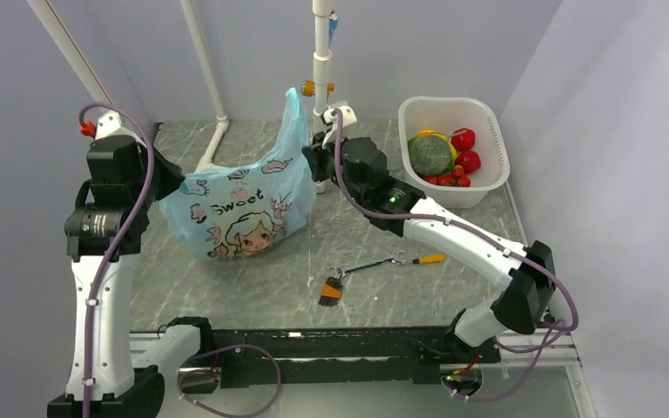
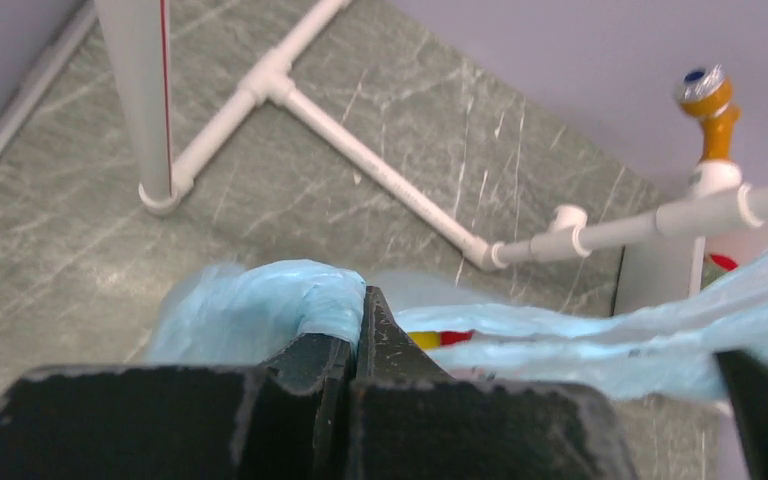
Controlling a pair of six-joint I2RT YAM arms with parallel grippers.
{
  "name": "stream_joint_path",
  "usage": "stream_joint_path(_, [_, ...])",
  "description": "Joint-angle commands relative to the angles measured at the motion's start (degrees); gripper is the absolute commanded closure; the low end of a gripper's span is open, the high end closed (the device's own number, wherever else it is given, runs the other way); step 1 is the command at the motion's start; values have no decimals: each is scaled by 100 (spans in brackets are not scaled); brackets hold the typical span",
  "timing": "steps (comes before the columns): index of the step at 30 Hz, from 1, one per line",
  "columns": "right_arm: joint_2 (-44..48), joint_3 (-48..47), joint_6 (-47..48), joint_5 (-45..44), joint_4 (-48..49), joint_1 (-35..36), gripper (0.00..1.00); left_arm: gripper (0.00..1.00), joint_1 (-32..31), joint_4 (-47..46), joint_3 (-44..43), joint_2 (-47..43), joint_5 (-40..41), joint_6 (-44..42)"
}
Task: Take the fake fruits out of the plastic bag
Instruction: Adjust the plastic bag at the center of the board.
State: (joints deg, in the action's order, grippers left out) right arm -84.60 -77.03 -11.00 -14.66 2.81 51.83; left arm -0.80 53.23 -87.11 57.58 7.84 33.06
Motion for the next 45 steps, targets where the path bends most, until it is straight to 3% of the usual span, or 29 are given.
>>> stream_joint_path(1, [-84, -314, 256, 128, -255, -9, 100, 100, 211, -221, 715, -608, -708, -26])
stream_joint_path(7, [685, 1596, -477, 928, 357, 70, 93, 100, 211, -465, 2763, -2217, -1531, 146])
stream_joint_path(13, [1461, 2876, -1077, 1032, 85, 460, 82, 100, 212, 115, 3935, -3605, -2406, 389])
stream_joint_path(17, [2001, 3301, -1055, 1160, -134, 871, 54, 92, 212, 513, 3988, -4218, -2527, 413])
stream_joint_path(20, [2337, 3299, -1054, 1435, -439, 1079, 41, 68, 212, 902, 3790, -4464, -2381, 350])
stream_joint_path(24, [2789, 3143, -1269, 1218, -823, 1152, 22, 20, 212, 1304, 3400, -4548, -2392, 19])
stream_joint_path(26, [2935, 2942, -1518, 763, -1206, 1154, 8, 3, 212, 1617, 2979, -4334, -2404, -478])
stream_joint_path(28, [2963, 2696, -1778, 435, -1610, 1151, 1, 1, 212, 2135, 2288, -3926, -2053, -944])
stream_joint_path(31, [2847, 2302, -1855, 500, -1900, 1145, 1, 1, 116, 2345, 1775, -3473, -1407, -1217])
stream_joint_path(33, [2704, 1992, -1841, 685, -1915, 1162, 1, 1, 115, 2155, 1656, -3300, -1385, -1292])
stream_joint_path(38, [2045, 1236, -1633, 445, -2153, 1286, 1, 1, 116, 1637, 1939, -2716, -1879, -1472])
stream_joint_path(42, [1485, 819, -1380, -493, -2461, 1692, 1, 1, 119, 1680, 2310, -2640, -1577, -1367])
stream_joint_path(45, [1319, 923, -1366, -1195, -2427, 1800, 3, 12, 115, 1584, 2602, -3027, -1173, -1112])
